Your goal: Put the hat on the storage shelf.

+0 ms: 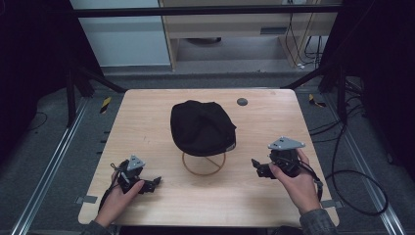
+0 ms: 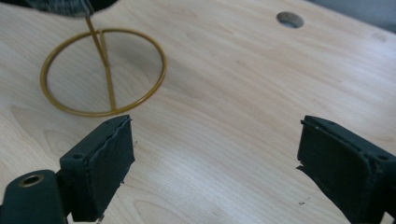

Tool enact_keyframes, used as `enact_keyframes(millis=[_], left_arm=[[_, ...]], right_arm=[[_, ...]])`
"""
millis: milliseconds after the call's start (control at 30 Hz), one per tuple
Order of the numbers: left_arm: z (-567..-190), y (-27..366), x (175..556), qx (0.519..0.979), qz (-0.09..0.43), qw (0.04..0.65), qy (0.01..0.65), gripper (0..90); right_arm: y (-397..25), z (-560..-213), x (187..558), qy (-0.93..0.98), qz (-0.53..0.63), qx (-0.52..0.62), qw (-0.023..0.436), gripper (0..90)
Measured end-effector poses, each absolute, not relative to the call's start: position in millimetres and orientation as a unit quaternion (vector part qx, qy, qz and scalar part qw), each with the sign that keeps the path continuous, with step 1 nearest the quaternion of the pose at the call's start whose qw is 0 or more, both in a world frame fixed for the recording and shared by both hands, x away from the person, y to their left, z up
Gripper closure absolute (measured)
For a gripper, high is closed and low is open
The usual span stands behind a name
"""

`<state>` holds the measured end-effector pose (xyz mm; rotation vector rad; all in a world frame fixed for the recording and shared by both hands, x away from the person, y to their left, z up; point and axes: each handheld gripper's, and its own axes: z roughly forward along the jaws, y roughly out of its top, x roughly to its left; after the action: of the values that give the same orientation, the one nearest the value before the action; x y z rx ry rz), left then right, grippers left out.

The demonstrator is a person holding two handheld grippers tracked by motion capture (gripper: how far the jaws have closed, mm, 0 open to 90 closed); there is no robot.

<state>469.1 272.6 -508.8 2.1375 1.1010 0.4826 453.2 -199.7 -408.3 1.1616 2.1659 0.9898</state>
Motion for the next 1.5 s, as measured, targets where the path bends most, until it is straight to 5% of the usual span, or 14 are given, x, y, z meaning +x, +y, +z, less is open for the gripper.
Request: enact_keyframes(millis=[1167,1500], left_arm=[[-508.9,272.5,468.3,0.821,0.186,0.338,0.422,0.0],[-508.8,272.5,468.3,0.82,0.186,0.338,0.422,0.0]], right_arm=[[-186.0,-482.5,463.9,0.814,0.341,0.437,0.172,11.9],[-183.6,-489.3,479.3,0.796,0.349,0.459,0.182,13.1]])
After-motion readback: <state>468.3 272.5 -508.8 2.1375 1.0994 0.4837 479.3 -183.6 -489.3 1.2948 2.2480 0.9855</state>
